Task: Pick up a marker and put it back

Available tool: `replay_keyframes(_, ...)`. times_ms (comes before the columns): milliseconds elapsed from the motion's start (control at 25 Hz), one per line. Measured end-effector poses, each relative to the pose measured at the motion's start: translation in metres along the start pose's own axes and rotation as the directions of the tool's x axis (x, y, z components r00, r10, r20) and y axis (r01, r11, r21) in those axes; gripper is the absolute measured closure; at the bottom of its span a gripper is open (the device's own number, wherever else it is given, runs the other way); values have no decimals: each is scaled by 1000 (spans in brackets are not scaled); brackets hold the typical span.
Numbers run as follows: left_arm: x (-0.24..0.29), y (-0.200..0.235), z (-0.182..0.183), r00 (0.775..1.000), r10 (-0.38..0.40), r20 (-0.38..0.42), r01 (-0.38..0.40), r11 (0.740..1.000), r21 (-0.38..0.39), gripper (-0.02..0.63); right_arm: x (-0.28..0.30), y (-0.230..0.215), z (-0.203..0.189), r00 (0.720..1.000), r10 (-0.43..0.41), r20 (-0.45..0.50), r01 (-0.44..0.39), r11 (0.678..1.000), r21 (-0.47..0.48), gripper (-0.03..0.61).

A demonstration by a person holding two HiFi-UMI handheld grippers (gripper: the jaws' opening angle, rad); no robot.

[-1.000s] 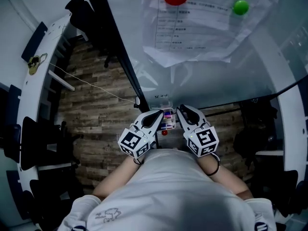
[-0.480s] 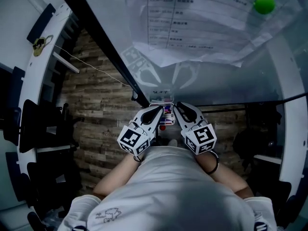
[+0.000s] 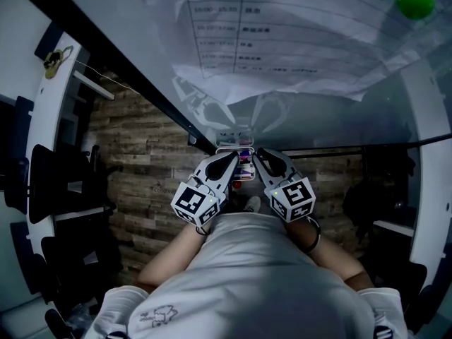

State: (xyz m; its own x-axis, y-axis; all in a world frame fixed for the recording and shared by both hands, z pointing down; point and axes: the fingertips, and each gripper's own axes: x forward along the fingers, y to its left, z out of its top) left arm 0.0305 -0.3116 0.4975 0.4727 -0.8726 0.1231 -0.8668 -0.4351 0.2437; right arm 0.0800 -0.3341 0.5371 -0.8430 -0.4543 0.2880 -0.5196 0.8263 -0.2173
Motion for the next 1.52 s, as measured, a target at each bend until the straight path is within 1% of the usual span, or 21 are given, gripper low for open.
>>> replay_keyframes(440, 4, 5, -15, 999, 5, -32, -6, 1000, -26, 607, 8, -6, -17, 999, 0, -35, 2, 1000, 31, 505)
replay_keyframes(760, 2, 5, -19, 999, -1, -44, -1, 999, -35, 607, 7, -5, -16, 1000, 10, -22, -9, 999, 43, 505)
replay_keyframes(880, 0, 4, -18, 999, -1, -44, 0, 999, -32, 607, 7, -3, -15, 1000, 18, -12, -17, 999, 46, 491)
replay_keyframes(1240, -4, 0, -13, 999, -15, -31, 14, 999, -35, 607, -3, -10, -7, 999, -35, 26, 33, 998, 46, 452)
replay_keyframes(1520, -5, -10, -6, 999, -36, -16, 36, 999, -14, 607, -15, -11, 6, 995, -66, 70, 64, 998, 24, 448)
